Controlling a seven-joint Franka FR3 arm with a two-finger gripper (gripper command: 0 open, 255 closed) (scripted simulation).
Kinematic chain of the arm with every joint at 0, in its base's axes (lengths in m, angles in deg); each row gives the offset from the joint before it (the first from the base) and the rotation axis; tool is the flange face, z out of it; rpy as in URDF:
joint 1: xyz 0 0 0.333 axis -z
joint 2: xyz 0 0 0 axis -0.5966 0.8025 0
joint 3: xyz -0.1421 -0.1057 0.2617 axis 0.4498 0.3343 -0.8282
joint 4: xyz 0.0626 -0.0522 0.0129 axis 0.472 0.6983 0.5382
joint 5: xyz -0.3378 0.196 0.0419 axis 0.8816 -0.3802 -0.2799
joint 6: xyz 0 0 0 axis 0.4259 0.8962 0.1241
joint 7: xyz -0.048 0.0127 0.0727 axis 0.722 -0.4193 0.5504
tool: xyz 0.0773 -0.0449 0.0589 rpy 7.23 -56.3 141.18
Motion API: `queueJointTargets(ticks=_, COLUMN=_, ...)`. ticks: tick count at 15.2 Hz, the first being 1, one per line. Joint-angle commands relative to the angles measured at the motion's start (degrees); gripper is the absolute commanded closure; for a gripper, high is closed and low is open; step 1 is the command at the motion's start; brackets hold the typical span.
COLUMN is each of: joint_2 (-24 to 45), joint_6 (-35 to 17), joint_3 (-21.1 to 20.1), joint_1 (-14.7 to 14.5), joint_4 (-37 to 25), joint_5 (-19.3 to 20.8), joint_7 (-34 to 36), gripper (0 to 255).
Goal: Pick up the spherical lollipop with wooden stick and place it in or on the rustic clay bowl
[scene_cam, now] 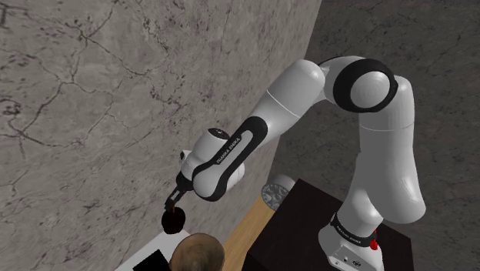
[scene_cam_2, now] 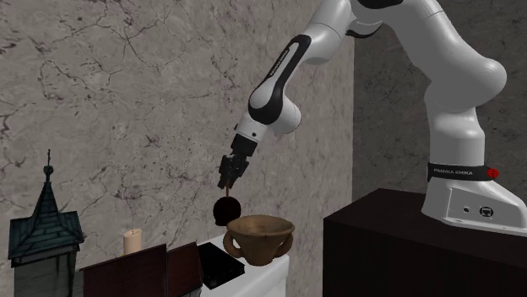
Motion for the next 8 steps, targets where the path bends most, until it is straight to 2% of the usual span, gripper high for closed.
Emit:
queueJointTargets(ticks=1, joint_2=-1.6, joint_6=1.1, joint_3=0.8, joint_1=-0.7, joint_4=0.5, joint_5=0.2, joint_7=0.6, gripper=255)
queueJointTargets(ticks=8, joint_2=-6.8, joint_6=5.6, joint_3=3.8, joint_1=-3.1, joint_4=1.3, joint_5=2.0, joint_7=3.2, gripper=255)
